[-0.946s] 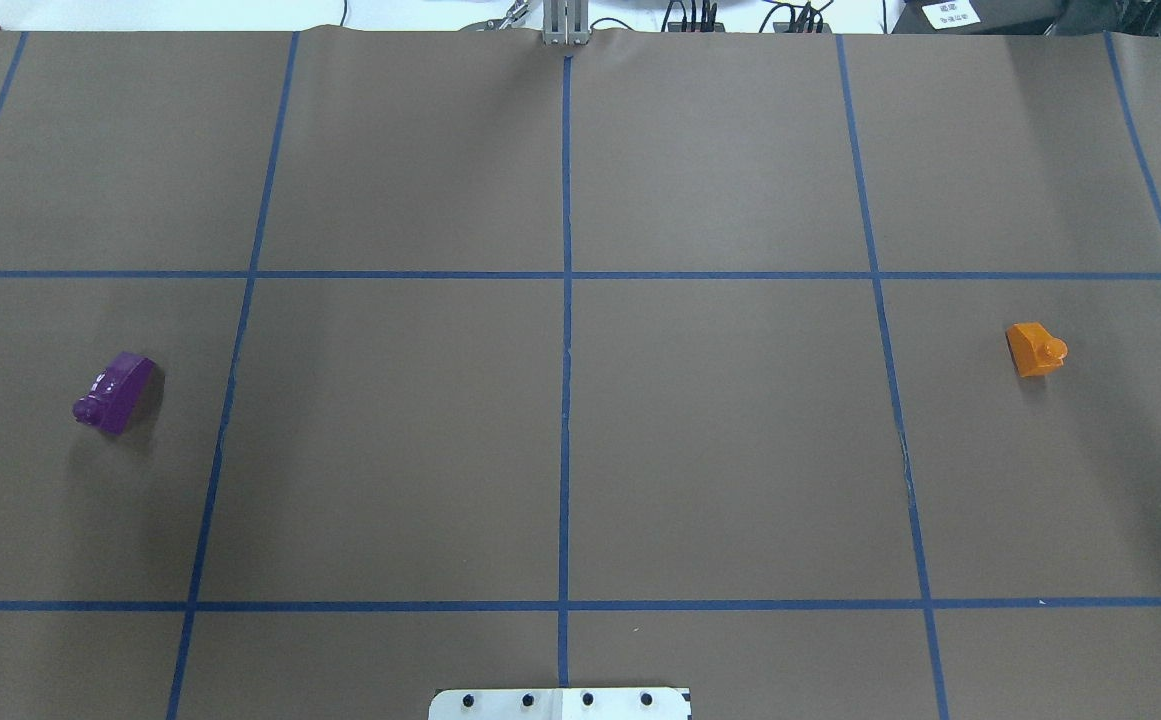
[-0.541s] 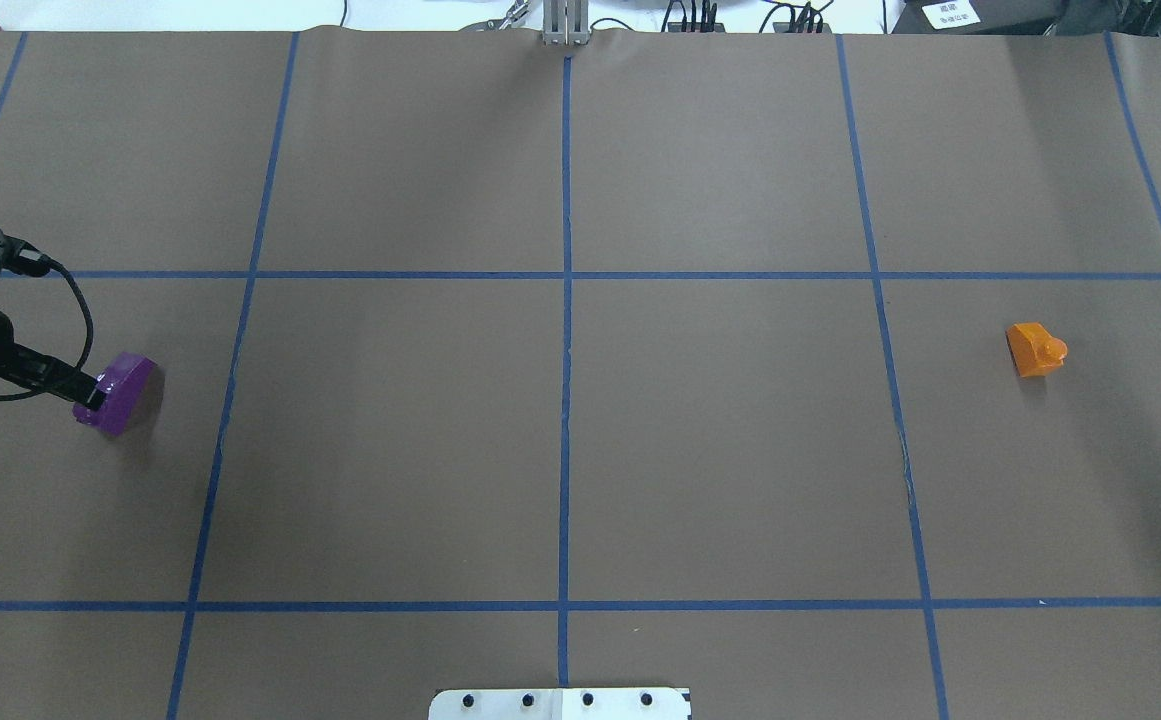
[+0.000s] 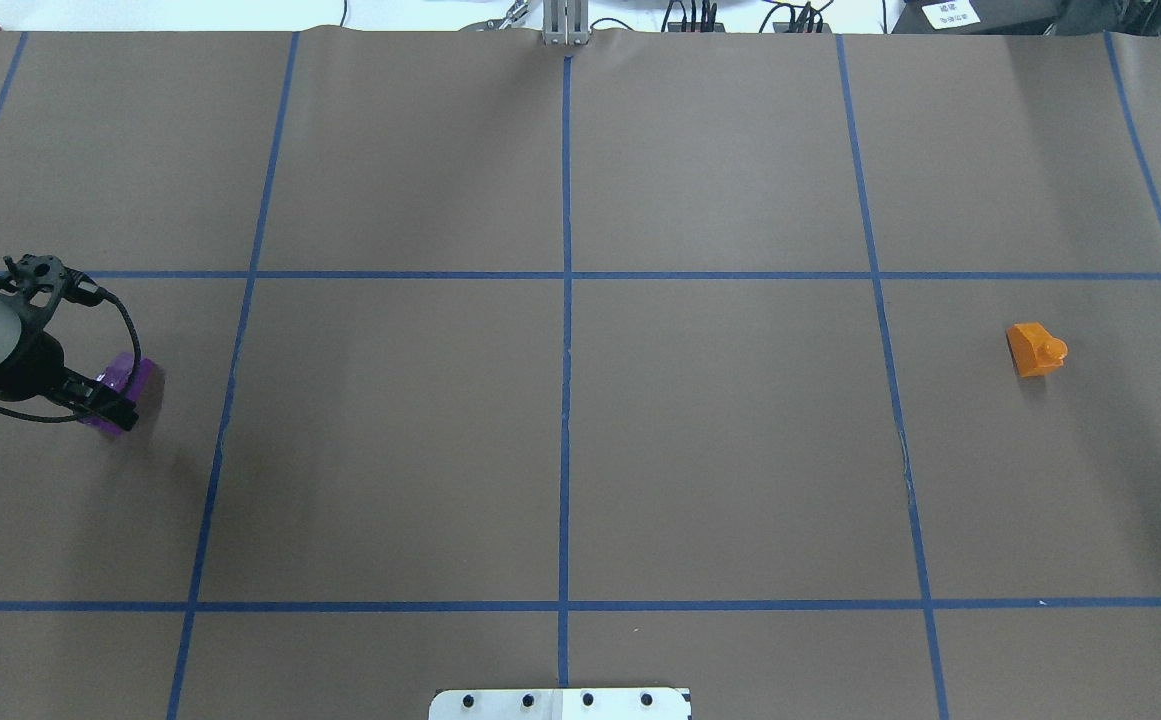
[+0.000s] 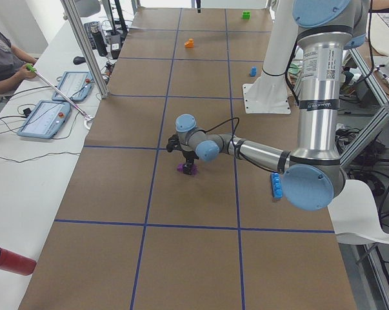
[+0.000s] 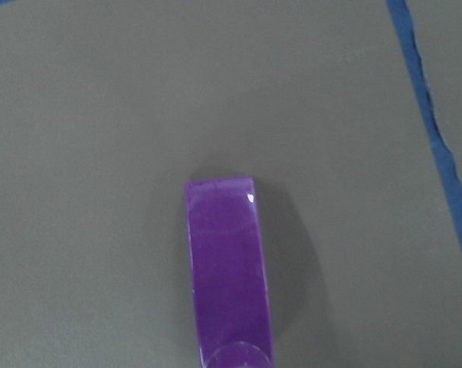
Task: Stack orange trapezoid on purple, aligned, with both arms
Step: 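Lower the left gripper onto the purple trapezoid and close it, then carry the purple trapezoid with the left gripper to the table center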
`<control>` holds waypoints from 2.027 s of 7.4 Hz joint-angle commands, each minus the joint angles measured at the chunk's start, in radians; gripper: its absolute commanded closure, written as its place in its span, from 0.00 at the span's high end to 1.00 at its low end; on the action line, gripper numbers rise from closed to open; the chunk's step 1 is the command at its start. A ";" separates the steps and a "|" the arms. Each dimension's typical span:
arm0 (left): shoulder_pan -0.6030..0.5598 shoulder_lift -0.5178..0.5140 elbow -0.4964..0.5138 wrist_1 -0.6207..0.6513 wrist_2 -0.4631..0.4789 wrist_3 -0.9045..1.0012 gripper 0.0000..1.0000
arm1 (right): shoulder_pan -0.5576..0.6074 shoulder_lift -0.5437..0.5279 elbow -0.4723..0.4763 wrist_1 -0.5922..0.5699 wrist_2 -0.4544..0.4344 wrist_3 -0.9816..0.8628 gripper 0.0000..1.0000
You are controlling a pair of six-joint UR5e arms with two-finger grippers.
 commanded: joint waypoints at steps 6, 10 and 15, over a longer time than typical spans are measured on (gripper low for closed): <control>0.001 -0.056 -0.037 0.038 -0.006 -0.123 0.00 | -0.006 0.000 -0.001 0.000 0.000 0.000 1.00; 0.217 -0.406 -0.122 0.371 0.029 -0.466 0.00 | -0.012 0.000 0.000 0.000 0.000 0.003 1.00; 0.368 -0.868 0.255 0.439 0.207 -0.633 0.00 | -0.023 0.000 -0.001 0.000 0.000 0.006 1.00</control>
